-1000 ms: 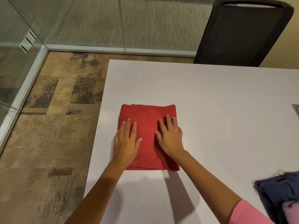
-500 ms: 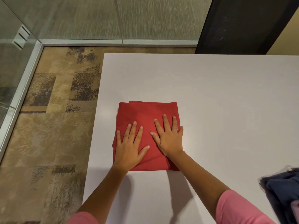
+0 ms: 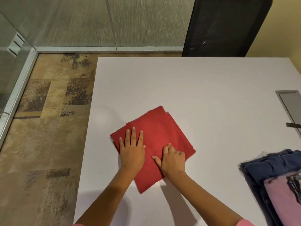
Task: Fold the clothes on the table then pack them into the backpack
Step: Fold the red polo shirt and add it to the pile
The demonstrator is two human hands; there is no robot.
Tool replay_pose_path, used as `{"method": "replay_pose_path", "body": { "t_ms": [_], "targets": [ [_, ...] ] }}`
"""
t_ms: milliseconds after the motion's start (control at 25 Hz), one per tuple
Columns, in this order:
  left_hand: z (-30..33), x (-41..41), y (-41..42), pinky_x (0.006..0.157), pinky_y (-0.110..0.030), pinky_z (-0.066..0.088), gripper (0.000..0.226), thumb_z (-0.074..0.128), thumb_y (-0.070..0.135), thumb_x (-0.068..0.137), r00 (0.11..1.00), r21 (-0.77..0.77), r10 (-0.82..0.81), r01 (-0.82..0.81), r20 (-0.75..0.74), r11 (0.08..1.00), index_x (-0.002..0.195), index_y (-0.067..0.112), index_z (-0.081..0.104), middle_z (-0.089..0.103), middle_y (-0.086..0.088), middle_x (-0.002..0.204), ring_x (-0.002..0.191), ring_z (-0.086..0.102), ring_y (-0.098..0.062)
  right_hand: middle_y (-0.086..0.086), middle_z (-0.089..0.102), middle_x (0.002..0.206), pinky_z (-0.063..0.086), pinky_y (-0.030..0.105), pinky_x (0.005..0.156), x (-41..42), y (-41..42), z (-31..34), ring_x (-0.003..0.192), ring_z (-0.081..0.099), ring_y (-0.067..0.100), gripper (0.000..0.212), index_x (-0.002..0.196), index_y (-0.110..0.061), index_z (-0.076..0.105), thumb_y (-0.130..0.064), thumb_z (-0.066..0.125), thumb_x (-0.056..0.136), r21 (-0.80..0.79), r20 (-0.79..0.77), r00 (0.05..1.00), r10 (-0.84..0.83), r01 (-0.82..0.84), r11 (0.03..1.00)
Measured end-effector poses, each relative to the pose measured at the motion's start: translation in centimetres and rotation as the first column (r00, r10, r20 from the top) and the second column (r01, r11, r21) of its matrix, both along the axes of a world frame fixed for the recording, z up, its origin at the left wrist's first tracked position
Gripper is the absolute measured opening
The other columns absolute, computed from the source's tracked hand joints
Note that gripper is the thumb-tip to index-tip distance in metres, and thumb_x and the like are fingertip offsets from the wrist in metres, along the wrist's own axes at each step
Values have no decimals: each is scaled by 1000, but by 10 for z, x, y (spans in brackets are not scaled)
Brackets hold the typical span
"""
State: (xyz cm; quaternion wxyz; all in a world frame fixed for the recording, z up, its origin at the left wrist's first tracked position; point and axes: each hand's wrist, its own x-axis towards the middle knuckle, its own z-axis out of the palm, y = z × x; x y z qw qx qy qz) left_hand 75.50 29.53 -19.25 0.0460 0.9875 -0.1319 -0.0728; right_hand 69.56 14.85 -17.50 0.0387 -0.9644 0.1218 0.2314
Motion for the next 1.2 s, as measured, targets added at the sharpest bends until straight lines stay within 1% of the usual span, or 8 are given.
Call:
{"method": "replay_pose_path", "body": {
  "t_ms": [120,200,360,440,600,800,1000,1200],
  "targets": [
    [2,-38,-9,103,-58,36,58,30,46,96,995,-54,-59,55,-78,997,144,16,43,37,-12,151,138,36,-36,7,65,60,34,25,40,-34,-5,12,38,56,23,99,83,-6,68,-70,-8,88,54,37,999,36,-38,998],
    [-2,-65,-4,100,-58,41,60,24,49,97,985,-70,-126,118,-117,991,146,18,40,35,-10,152,138,37,-36,3,68,73,35,28,45,-51,-17,17,56,62,22,85,92,-15,59,-71,-4,85,90,26,999,32,-34,995],
    [-8,-93,13,103,-62,35,66,17,62,97,981,-43,-124,119,-150,992,151,27,25,22,-7,158,143,26,-34,4,61,101,48,35,71,-87,-51,14,89,60,30,31,102,-19,64,-45,52,92,154,173,978,-118,92,984],
    [-8,-95,19,102,-64,31,76,17,73,91,984,-8,-40,40,-175,999,152,29,20,17,-9,159,144,22,-34,7,54,101,48,39,72,-95,-59,9,93,54,31,41,102,-12,59,-46,68,80,171,204,937,-283,251,953],
    [-8,-95,22,108,-63,23,97,8,88,77,963,-7,105,-110,-247,994,153,30,3,-1,-11,161,146,10,-38,3,55,101,49,37,79,-85,-70,16,92,57,22,59,105,-12,46,-50,76,72,519,-43,784,-619,547,657],
    [2,-89,19,115,-57,4,94,-5,82,73,938,50,96,-84,-333,995,151,30,-12,-19,-9,159,146,-14,-34,-2,63,92,48,29,74,-66,-73,23,90,61,21,39,90,-15,56,-40,79,73,651,-203,718,-666,607,456],
    [29,-87,2,108,-46,35,64,48,43,95,969,-213,15,-69,-246,975,150,20,26,28,-8,153,139,28,-30,-3,65,114,52,44,92,-55,-62,37,99,64,19,72,129,-31,48,-19,73,63,810,-246,763,-597,501,306],
    [63,-66,-46,76,-21,43,42,51,46,94,850,-671,-42,-383,-525,634,125,19,56,60,4,103,89,59,-9,14,64,100,52,44,79,-55,-32,67,82,61,24,63,106,-54,51,-2,61,72,857,-57,891,-450,275,436]
  ]
}}
